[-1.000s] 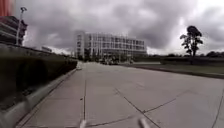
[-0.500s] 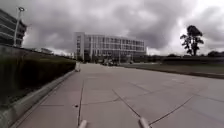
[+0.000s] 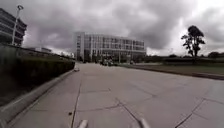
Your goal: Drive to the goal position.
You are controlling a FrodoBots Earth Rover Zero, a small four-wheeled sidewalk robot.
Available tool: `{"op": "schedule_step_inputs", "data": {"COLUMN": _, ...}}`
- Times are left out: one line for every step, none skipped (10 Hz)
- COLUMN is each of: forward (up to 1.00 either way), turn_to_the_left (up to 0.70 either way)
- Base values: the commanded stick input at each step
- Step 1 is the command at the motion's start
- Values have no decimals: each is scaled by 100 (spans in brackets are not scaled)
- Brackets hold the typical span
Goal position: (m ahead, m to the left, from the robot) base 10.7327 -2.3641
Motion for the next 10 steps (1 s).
{"op": "schedule_step_inputs", "data": {"forward": 50, "turn_to_the_left": 0}}
{"op": "schedule_step_inputs", "data": {"forward": 50, "turn_to_the_left": 0}}
{"op": "schedule_step_inputs", "data": {"forward": 50, "turn_to_the_left": 0}}
{"op": "schedule_step_inputs", "data": {"forward": 50, "turn_to_the_left": 0}}
{"op": "schedule_step_inputs", "data": {"forward": 50, "turn_to_the_left": 0}}
{"op": "schedule_step_inputs", "data": {"forward": 50, "turn_to_the_left": 0}}
{"op": "schedule_step_inputs", "data": {"forward": 50, "turn_to_the_left": 0}}
{"op": "schedule_step_inputs", "data": {"forward": 50, "turn_to_the_left": 0}}
{"op": "schedule_step_inputs", "data": {"forward": 50, "turn_to_the_left": 0}}
{"op": "schedule_step_inputs", "data": {"forward": 50, "turn_to_the_left": 0}}
